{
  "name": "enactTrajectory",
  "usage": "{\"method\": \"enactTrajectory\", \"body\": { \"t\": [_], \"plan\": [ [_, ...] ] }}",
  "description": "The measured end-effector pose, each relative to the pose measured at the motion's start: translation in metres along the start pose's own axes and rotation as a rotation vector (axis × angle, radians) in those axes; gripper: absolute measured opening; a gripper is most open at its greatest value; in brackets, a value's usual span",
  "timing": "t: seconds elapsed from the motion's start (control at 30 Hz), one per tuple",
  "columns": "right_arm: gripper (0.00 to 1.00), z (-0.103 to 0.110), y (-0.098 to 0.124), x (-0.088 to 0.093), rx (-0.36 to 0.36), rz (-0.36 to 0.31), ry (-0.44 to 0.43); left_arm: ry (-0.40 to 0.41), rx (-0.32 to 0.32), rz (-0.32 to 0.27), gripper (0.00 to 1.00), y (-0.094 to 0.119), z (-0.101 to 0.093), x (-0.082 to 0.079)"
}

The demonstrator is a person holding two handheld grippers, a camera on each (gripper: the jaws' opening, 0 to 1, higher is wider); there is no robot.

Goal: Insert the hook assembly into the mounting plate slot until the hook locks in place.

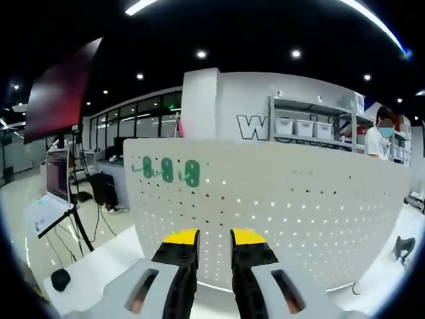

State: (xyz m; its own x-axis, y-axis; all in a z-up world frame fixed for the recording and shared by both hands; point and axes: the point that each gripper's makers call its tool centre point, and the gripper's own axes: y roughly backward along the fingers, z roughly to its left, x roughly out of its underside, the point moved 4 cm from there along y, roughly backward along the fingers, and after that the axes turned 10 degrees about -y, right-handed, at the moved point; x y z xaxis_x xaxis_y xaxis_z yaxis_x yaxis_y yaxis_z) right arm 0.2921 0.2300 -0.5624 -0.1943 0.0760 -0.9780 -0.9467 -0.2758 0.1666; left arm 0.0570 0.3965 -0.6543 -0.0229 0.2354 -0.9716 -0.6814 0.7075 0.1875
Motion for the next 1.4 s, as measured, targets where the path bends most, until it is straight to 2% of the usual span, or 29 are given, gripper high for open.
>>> {"method": "enactTrajectory", "body": {
  "t": [0.13, 0.2, 0.27, 0.33, 0.4, 0.77, 0.93, 1.1, 1.27, 1.4],
  "plan": [
    [0.17, -0.010, 0.007, 0.016, -0.015, 0.040, -0.004, 0.003, -0.017, 0.014, 0.74, -0.004, -0.006, -0.005],
    [0.17, -0.013, 0.010, 0.024, -0.027, 0.053, 0.028, 0.006, -0.026, 0.006, 0.74, -0.005, -0.009, -0.008],
    [0.17, -0.020, 0.009, 0.035, -0.040, 0.071, 0.007, -0.001, -0.020, 0.016, 0.75, -0.008, -0.012, -0.007],
    [0.17, -0.024, 0.011, 0.046, -0.050, 0.103, -0.004, -0.012, -0.045, 0.035, 0.75, -0.009, -0.010, -0.008],
    [0.17, -0.026, 0.014, 0.055, -0.074, 0.114, 0.012, -0.003, -0.064, 0.021, 0.75, -0.010, -0.009, -0.011],
    [0.19, -0.040, 0.025, 0.099, -0.139, 0.184, 0.001, -0.015, -0.090, 0.056, 0.75, -0.025, -0.011, -0.017],
    [0.20, -0.046, 0.028, 0.121, -0.164, 0.225, -0.009, -0.018, -0.084, 0.067, 0.75, -0.036, -0.014, -0.019],
    [0.21, -0.054, 0.033, 0.148, -0.178, 0.278, -0.025, -0.014, -0.068, 0.106, 0.75, -0.042, -0.020, -0.015],
    [0.21, -0.058, 0.035, 0.166, -0.187, 0.313, -0.038, -0.024, -0.050, 0.124, 0.76, -0.047, -0.022, -0.014],
    [0.22, -0.058, 0.035, 0.177, -0.208, 0.332, -0.033, -0.046, -0.054, 0.124, 0.76, -0.048, -0.023, -0.019]
  ]
}}
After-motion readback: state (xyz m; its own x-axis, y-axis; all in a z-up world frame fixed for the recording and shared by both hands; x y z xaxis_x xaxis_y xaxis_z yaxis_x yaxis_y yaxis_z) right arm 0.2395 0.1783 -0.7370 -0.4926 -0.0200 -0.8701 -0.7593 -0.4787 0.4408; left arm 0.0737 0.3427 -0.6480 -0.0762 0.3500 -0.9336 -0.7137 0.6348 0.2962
